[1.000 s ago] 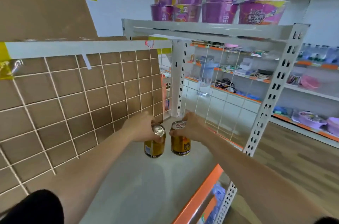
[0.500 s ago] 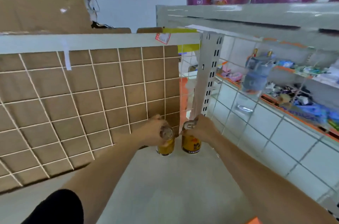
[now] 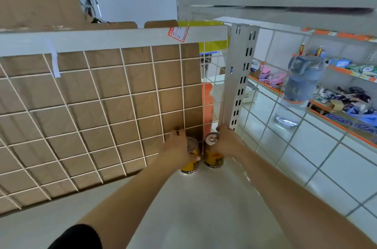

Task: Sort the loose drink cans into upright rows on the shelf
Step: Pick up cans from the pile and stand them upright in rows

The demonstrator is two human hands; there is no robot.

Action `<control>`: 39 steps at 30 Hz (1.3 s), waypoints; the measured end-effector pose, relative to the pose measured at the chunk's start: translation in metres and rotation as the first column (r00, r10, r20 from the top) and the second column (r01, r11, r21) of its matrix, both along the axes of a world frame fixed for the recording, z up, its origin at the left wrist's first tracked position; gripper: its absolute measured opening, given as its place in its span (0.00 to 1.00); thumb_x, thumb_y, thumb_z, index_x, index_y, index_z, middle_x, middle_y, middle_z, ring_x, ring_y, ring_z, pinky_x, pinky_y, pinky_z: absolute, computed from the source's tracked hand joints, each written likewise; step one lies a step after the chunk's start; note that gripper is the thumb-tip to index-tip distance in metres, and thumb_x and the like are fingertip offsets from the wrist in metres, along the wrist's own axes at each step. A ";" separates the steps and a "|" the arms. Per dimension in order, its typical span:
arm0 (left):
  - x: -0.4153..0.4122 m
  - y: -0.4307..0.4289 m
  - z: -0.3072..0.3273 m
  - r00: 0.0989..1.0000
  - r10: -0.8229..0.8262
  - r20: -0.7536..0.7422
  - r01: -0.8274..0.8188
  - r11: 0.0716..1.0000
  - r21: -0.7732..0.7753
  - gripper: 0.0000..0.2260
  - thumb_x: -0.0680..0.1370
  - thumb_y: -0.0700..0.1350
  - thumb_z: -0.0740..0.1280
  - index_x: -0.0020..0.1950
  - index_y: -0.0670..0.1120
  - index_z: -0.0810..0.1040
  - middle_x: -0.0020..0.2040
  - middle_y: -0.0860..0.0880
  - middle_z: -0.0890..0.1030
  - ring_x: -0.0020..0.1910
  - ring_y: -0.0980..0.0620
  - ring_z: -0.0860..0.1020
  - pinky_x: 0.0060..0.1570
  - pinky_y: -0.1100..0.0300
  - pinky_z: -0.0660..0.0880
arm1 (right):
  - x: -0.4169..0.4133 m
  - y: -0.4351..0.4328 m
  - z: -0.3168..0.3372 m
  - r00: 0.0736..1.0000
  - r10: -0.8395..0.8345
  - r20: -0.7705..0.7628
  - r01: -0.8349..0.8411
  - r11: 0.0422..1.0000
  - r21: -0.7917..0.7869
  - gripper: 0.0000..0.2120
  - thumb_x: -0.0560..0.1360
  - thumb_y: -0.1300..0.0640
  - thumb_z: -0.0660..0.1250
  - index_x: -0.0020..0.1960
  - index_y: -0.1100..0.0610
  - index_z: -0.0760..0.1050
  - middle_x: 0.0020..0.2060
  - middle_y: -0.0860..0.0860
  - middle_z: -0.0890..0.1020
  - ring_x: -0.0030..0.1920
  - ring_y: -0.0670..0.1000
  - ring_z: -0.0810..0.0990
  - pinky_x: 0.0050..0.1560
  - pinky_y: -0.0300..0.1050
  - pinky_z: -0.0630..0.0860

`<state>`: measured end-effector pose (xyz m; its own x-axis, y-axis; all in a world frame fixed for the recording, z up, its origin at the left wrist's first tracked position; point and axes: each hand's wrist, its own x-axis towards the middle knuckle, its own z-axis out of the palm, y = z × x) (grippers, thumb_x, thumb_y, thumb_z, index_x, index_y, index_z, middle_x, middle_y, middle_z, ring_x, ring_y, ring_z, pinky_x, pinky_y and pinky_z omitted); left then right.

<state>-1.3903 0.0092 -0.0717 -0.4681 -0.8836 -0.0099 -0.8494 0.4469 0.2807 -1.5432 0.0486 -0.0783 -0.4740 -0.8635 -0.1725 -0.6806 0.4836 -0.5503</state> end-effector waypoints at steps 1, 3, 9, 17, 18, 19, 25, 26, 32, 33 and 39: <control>-0.001 0.000 -0.001 1.000 0.000 -0.011 0.001 1.000 0.021 0.39 0.69 0.57 0.73 0.72 0.44 0.59 0.69 0.43 0.63 0.65 0.43 0.70 0.58 0.52 0.70 | -0.002 0.000 0.001 1.000 0.029 -0.003 -0.029 1.000 -0.005 0.34 0.63 0.53 0.76 0.64 0.58 0.67 0.57 0.55 0.76 0.55 0.56 0.77 0.53 0.50 0.78; -0.001 -0.003 -0.003 0.996 -0.010 -0.094 0.015 0.998 0.057 0.36 0.68 0.54 0.75 0.70 0.44 0.62 0.67 0.44 0.65 0.64 0.44 0.71 0.58 0.54 0.70 | -0.006 0.002 0.003 0.997 0.060 -0.047 -0.061 0.998 -0.017 0.22 0.64 0.54 0.75 0.54 0.56 0.73 0.49 0.53 0.78 0.49 0.53 0.78 0.47 0.46 0.78; -0.012 -0.006 -0.013 0.967 0.007 -0.256 0.023 0.993 0.112 0.32 0.67 0.48 0.77 0.66 0.45 0.68 0.64 0.43 0.68 0.62 0.45 0.70 0.60 0.56 0.68 | -0.008 0.010 -0.001 0.986 -0.016 -0.166 0.001 0.996 -0.091 0.28 0.62 0.47 0.77 0.56 0.57 0.74 0.50 0.54 0.78 0.47 0.54 0.78 0.43 0.45 0.77; -0.012 -0.007 -0.024 0.930 0.009 -0.368 0.039 0.992 0.124 0.28 0.67 0.46 0.76 0.63 0.45 0.69 0.59 0.43 0.72 0.59 0.44 0.71 0.58 0.54 0.69 | -0.006 0.018 0.000 0.980 -0.061 -0.188 0.034 0.989 -0.143 0.32 0.64 0.45 0.76 0.61 0.57 0.68 0.54 0.55 0.72 0.53 0.57 0.75 0.46 0.46 0.72; -0.010 -0.007 -0.024 0.928 0.006 -0.373 0.045 0.991 0.127 0.28 0.68 0.45 0.76 0.64 0.45 0.68 0.59 0.43 0.72 0.59 0.44 0.71 0.57 0.54 0.69 | -0.005 0.018 0.000 0.980 -0.065 -0.188 0.038 0.988 -0.147 0.32 0.64 0.45 0.76 0.61 0.57 0.68 0.54 0.55 0.72 0.53 0.57 0.75 0.46 0.46 0.72; -0.010 -0.006 -0.024 0.927 0.001 -0.375 0.048 0.991 0.123 0.28 0.68 0.45 0.76 0.64 0.45 0.68 0.59 0.43 0.72 0.59 0.45 0.71 0.57 0.55 0.69 | -0.005 0.018 -0.001 0.979 -0.070 -0.193 0.041 0.988 -0.150 0.32 0.64 0.44 0.76 0.61 0.57 0.68 0.54 0.55 0.72 0.53 0.57 0.76 0.46 0.46 0.72; -0.009 -0.001 -0.027 0.898 -0.006 -0.439 0.074 0.988 0.139 0.30 0.69 0.44 0.75 0.67 0.48 0.66 0.63 0.45 0.73 0.60 0.45 0.73 0.61 0.53 0.71 | -0.003 0.020 0.000 0.976 -0.037 -0.216 0.009 0.992 -0.127 0.32 0.66 0.45 0.75 0.62 0.57 0.67 0.53 0.55 0.71 0.52 0.56 0.76 0.43 0.44 0.69; -0.008 0.000 -0.028 0.894 -0.005 -0.448 0.076 0.987 0.141 0.30 0.70 0.43 0.75 0.68 0.48 0.66 0.64 0.45 0.72 0.61 0.45 0.73 0.62 0.52 0.71 | -0.004 0.020 0.000 0.975 -0.023 -0.219 -0.003 0.993 -0.118 0.32 0.66 0.45 0.75 0.62 0.57 0.67 0.53 0.56 0.71 0.52 0.56 0.76 0.42 0.43 0.69; -0.009 -0.001 -0.027 0.931 -0.045 -0.362 0.097 0.987 0.128 0.31 0.73 0.45 0.71 0.72 0.48 0.61 0.68 0.45 0.68 0.65 0.44 0.69 0.63 0.54 0.67 | -0.004 0.024 0.002 0.946 0.015 -0.323 -0.026 0.999 -0.030 0.31 0.68 0.44 0.71 0.65 0.56 0.65 0.55 0.55 0.71 0.52 0.55 0.76 0.43 0.45 0.74; -0.009 0.000 -0.026 0.942 -0.061 -0.331 0.103 0.989 0.110 0.31 0.74 0.45 0.70 0.72 0.48 0.60 0.69 0.45 0.67 0.66 0.44 0.68 0.63 0.54 0.67 | 0.000 0.025 0.003 0.920 0.009 -0.393 -0.016 1.000 -0.015 0.31 0.70 0.44 0.70 0.66 0.55 0.65 0.56 0.54 0.71 0.54 0.55 0.76 0.44 0.47 0.74; 0.036 0.007 -0.015 0.971 -0.043 -0.235 0.045 0.999 0.001 0.32 0.76 0.49 0.67 0.75 0.49 0.55 0.74 0.46 0.59 0.70 0.43 0.65 0.66 0.50 0.67 | 0.063 0.022 0.025 0.758 0.015 -0.652 -0.147 0.978 -0.148 0.17 0.76 0.53 0.62 0.63 0.55 0.68 0.60 0.57 0.72 0.60 0.59 0.72 0.53 0.51 0.75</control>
<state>-1.3548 0.0166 -0.0864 -0.4966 -0.8623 0.0996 -0.7388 0.4801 0.4729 -1.4805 0.0709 -0.0535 -0.3419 -0.8876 0.3088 -0.9368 0.3478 -0.0374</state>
